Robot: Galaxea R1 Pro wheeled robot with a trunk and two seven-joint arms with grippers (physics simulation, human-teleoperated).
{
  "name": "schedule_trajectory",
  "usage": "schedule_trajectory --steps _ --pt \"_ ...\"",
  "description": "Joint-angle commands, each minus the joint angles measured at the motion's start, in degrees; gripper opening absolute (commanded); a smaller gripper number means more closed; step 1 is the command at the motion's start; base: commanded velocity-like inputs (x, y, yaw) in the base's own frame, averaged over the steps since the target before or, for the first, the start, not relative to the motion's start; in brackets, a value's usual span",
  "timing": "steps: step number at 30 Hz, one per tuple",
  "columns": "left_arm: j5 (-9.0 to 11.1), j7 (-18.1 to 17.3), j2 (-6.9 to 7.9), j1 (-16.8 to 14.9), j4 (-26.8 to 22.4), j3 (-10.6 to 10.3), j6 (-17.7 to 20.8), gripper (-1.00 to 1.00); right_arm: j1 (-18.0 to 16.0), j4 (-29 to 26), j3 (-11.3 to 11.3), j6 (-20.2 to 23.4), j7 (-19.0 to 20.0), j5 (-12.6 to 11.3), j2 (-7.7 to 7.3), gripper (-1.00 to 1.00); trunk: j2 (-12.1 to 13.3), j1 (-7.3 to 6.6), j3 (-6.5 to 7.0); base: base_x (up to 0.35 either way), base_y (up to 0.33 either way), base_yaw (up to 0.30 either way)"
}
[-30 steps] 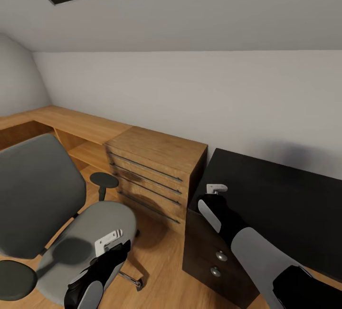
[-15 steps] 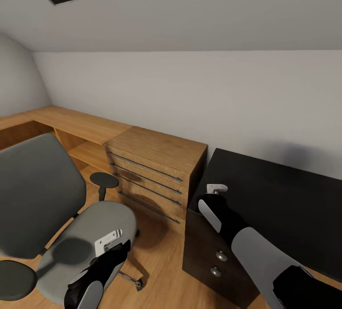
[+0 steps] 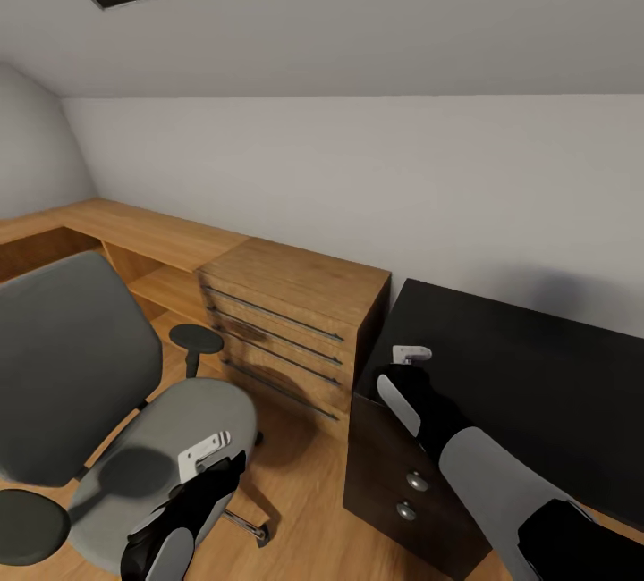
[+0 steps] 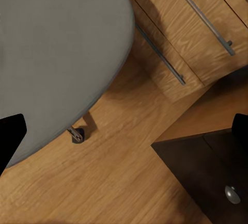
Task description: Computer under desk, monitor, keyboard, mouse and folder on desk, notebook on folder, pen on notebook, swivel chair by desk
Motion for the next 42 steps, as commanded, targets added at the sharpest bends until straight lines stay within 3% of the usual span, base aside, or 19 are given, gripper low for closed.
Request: schedule_trajectory --steps 1,15,17,23,42 --pt "0.51 0.51 0.01 -0.04 -0.09 -0.04 0.09 1.00 -0.04 1.01 0.24 0.53 -0.49 -0.38 -0.08 1.00 -0.02 0.00 -0.07 0.000 0.000 0.000" --pt "0.51 0.51 0.01 -0.04 -0.09 -0.04 0.09 1.00 -0.04 1.01 0.07 0.43 0.87 -0.47 -0.69 1.00 -0.02 0.00 -0.07 0.000 0.000 0.000" --pt "0.51 0.51 -0.01 -0.04 -0.09 -0.04 0.10 1.00 -0.04 1.01 -1.20 0.49 3.31 -0.45 -1.43 1.00 -0.02 0.00 -0.07 0.000 0.000 0.000" --pt "0.51 0.51 -0.04 -0.04 -0.09 -0.09 0.10 1.00 -0.04 1.01 -2.41 0.51 4.71 -0.40 -1.72 1.00 -0.02 0.00 -0.07 0.000 0.000 0.000" --pt "0.51 0.51 -0.05 -0.04 -0.09 -0.12 0.09 1.00 -0.04 1.01 -3.26 0.52 6.95 -0.40 -2.55 1.00 -0.02 0.00 -0.07 0.000 0.000 0.000"
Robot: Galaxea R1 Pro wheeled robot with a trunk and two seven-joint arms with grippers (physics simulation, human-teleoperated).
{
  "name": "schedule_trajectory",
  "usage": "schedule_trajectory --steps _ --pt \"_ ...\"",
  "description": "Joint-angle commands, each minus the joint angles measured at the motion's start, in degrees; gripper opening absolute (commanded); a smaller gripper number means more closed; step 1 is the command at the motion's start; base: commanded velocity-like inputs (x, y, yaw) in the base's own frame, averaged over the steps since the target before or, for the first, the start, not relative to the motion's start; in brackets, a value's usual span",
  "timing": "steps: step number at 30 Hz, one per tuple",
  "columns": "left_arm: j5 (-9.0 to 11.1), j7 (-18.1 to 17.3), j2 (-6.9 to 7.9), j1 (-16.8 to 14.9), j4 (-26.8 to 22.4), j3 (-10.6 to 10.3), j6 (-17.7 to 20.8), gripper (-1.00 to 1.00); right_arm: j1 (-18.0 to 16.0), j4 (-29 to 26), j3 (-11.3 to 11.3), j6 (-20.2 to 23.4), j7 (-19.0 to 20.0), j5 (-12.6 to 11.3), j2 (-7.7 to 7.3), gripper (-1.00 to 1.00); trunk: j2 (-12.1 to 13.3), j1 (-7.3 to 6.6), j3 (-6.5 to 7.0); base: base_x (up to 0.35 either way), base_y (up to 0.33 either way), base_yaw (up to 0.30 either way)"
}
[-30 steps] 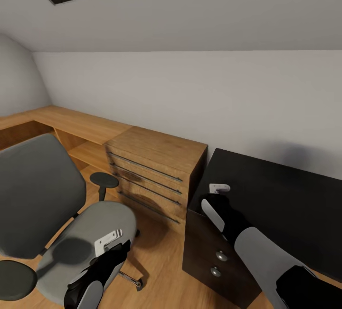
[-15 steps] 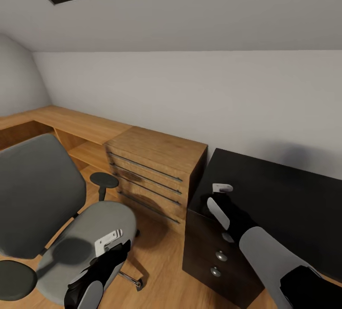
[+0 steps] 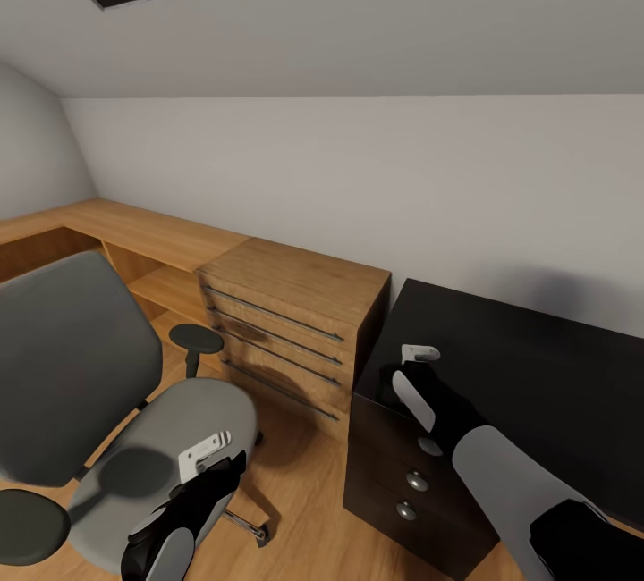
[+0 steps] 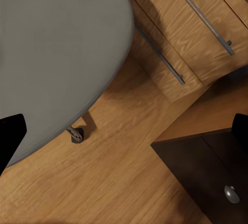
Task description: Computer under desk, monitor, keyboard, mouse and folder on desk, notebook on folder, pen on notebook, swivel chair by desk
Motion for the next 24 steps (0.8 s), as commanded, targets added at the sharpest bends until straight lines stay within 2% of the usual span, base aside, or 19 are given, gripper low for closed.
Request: schedule_trajectory --steps 1,19,20,24 --pt "0.51 0.51 0.00 -0.04 -0.09 -0.04 0.09 1.00 -0.03 0.92 0.26 0.36 -0.43 -0.54 -0.06 1.00 -0.02 0.01 -0.07 0.000 0.000 0.000" --pt "0.51 0.51 0.00 -0.04 -0.09 -0.04 0.09 1.00 -0.03 1.00 0.29 0.36 -0.20 -0.53 -0.08 1.00 -0.02 0.01 -0.07 0.000 0.000 0.000" --pt "0.51 0.51 0.00 -0.04 -0.09 -0.04 0.09 1.00 -0.03 1.00 0.29 0.36 -0.20 -0.53 -0.08 -1.00 -0.02 0.01 -0.07 0.000 0.000 0.000" --pt "0.51 0.51 0.00 -0.04 -0.09 -0.04 0.10 1.00 -0.03 1.01 0.29 0.36 -0.21 -0.53 -0.06 -1.00 -0.02 0.01 -0.07 0.000 0.000 0.000"
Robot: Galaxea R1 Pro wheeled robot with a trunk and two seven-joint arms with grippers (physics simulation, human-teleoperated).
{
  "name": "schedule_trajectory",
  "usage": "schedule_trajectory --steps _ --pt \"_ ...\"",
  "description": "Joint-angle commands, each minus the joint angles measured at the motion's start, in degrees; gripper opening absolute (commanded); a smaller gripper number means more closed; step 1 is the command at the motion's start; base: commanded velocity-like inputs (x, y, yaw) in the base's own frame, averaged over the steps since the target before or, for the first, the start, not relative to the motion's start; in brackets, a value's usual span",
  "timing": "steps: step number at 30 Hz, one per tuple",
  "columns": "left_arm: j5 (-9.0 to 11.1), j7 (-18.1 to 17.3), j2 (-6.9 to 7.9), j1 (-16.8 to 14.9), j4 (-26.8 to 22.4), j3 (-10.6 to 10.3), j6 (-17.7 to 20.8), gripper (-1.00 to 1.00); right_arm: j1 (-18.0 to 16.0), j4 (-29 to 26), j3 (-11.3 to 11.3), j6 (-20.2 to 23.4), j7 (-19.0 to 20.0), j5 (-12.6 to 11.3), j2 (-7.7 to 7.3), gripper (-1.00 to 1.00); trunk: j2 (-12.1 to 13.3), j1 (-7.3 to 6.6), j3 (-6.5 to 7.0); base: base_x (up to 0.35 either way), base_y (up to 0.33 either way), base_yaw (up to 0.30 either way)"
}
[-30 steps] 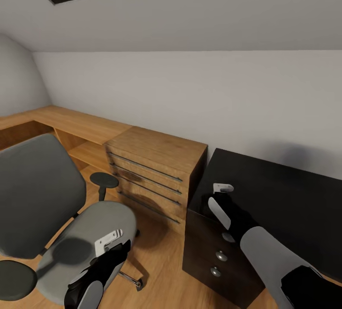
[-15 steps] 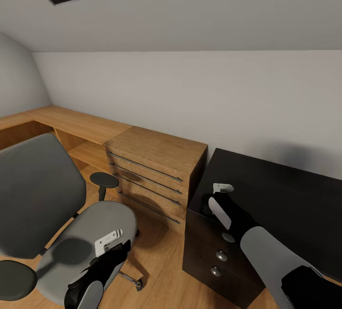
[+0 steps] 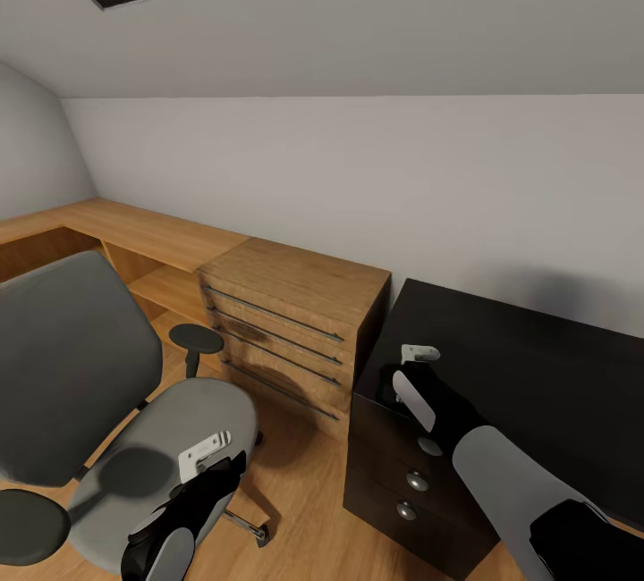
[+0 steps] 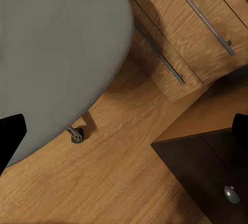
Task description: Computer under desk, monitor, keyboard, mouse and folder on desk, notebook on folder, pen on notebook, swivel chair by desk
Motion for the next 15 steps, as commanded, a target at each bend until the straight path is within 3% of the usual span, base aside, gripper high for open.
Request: schedule_trajectory --steps 1,15 --pt "0.51 0.51 0.00 -0.04 -0.09 -0.04 0.09 1.00 -0.03 0.93 0.27 0.55 -0.52 -0.40 -0.05 -1.00 -0.03 0.00 -0.07 0.000 0.000 0.000" --pt "0.59 0.51 0.00 -0.04 -0.09 -0.04 0.21 1.00 -0.03 1.00 0.27 0.63 -0.59 -0.47 0.01 -1.00 -0.03 0.00 -0.07 0.000 0.000 0.000"
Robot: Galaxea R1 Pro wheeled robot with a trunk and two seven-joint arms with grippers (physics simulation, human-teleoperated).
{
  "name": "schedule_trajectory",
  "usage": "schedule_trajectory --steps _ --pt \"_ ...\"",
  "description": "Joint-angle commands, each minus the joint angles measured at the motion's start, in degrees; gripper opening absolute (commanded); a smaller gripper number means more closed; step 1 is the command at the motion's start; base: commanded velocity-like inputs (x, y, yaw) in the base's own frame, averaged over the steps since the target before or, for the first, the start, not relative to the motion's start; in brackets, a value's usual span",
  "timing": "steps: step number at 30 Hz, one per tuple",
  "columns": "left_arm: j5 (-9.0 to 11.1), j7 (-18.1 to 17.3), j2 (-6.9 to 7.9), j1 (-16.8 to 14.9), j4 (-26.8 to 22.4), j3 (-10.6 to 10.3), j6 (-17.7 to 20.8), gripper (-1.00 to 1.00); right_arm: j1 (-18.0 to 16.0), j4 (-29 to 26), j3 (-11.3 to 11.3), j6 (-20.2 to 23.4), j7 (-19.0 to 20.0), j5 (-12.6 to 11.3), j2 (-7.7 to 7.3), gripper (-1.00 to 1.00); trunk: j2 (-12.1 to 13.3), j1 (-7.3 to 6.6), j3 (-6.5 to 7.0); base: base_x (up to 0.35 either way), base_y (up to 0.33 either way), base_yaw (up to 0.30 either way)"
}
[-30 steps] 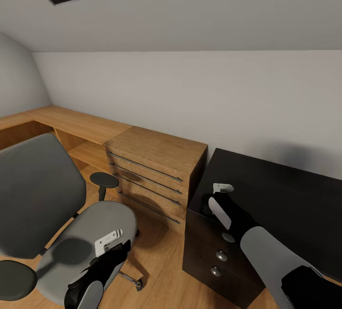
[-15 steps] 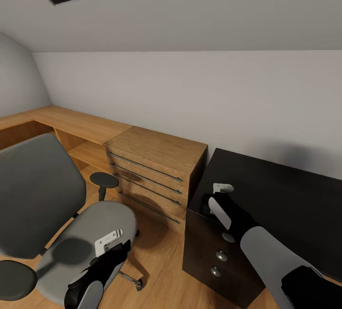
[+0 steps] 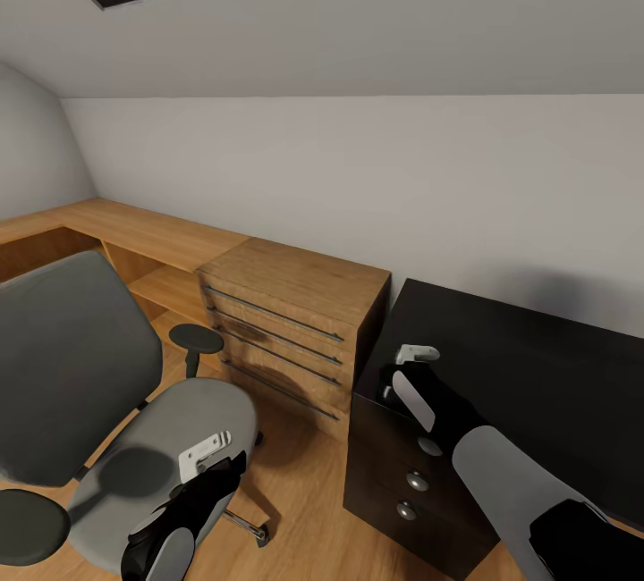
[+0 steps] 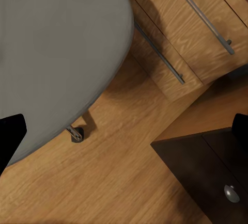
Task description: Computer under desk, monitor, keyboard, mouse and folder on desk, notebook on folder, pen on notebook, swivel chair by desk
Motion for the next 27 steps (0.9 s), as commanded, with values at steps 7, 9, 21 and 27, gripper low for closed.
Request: schedule_trajectory --steps 7,9,21,27 --pt "0.52 0.51 0.00 -0.04 -0.09 -0.04 0.14 1.00 -0.03 0.89 0.28 0.66 -0.49 -0.63 -0.06 -1.00 -0.03 0.00 -0.07 0.000 0.000 0.000" --pt "0.52 0.51 0.00 -0.04 -0.09 -0.04 0.14 1.00 -0.03 0.87 0.26 0.72 -0.49 -0.64 -0.06 -1.00 -0.03 0.00 -0.07 0.000 0.000 0.000" --pt "0.52 0.51 0.00 -0.04 -0.09 -0.04 0.15 1.00 -0.03 0.61 -3.64 3.86 -0.49 -0.72 -0.06 -1.00 -0.03 0.00 -0.07 0.000 0.000 0.000" --pt "0.52 0.51 0.00 -0.04 -0.09 -0.04 0.15 1.00 -0.03 0.58 -4.30 4.14 -0.49 -0.73 -0.06 -1.00 -0.03 0.00 -0.07 0.000 0.000 0.000"
